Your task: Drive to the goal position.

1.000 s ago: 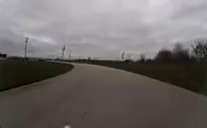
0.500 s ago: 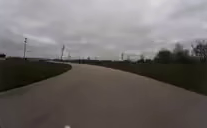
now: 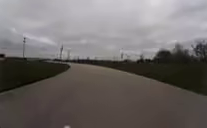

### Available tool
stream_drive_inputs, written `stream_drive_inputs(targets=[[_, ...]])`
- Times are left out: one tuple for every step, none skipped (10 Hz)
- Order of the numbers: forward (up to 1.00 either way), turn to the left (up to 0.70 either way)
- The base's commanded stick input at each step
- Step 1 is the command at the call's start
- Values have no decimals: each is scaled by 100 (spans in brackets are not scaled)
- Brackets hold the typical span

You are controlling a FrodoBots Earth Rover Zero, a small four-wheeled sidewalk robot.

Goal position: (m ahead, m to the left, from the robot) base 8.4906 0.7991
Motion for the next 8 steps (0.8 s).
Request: stream_drive_inputs(targets=[[100, 0], [100, 0], [100, 0], [100, 0], [100, 0], [100, 0], [100, 0], [100, 0]])
